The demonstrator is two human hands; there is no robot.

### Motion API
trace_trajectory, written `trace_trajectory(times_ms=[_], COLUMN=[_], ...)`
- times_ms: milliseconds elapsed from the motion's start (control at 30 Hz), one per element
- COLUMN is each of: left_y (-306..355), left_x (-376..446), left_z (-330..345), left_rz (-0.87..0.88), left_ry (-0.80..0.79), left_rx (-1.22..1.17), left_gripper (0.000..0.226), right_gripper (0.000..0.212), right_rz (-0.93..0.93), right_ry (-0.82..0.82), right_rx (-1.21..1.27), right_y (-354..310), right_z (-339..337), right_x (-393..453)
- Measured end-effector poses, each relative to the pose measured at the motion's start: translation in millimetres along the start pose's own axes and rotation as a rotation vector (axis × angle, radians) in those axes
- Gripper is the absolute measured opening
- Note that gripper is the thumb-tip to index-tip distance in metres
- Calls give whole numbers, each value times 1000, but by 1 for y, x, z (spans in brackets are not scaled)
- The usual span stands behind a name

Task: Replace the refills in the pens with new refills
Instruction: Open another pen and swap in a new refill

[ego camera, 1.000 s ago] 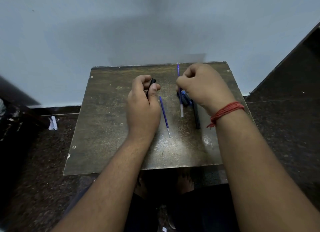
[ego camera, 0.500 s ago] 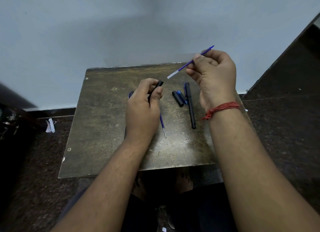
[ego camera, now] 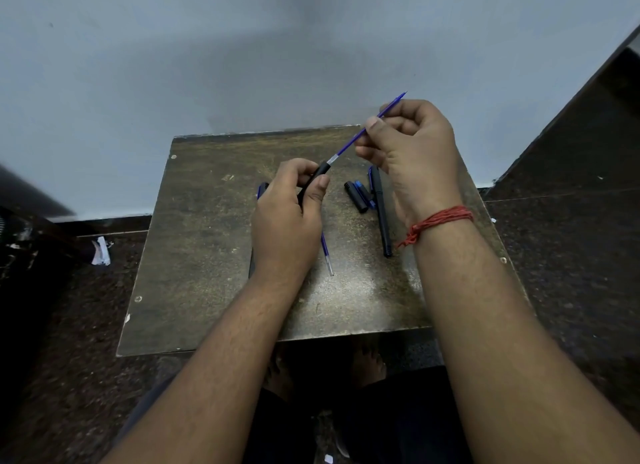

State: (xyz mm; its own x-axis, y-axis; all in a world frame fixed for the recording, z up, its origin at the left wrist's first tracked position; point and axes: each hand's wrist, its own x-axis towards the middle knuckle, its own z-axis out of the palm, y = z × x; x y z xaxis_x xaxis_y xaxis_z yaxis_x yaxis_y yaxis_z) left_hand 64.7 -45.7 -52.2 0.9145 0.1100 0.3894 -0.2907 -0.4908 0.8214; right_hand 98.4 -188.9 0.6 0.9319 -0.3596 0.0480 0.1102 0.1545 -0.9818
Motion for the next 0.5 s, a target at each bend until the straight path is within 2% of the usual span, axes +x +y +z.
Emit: trace_trajectory(times_ms=[300, 500], left_y=[2, 2], left_x=[0, -1], left_z=[-1, 0], left_rz=[20, 16], left_ry=[-6, -7], left_rx=[-6, -16], left_gripper=[7, 10], right_gripper=[14, 10], right_rz=[156, 107], right_ry=[-306, -164], right_rx=[-242, -194], right_y=[6, 5], right_z=[9, 3], right_x=[-10, -5])
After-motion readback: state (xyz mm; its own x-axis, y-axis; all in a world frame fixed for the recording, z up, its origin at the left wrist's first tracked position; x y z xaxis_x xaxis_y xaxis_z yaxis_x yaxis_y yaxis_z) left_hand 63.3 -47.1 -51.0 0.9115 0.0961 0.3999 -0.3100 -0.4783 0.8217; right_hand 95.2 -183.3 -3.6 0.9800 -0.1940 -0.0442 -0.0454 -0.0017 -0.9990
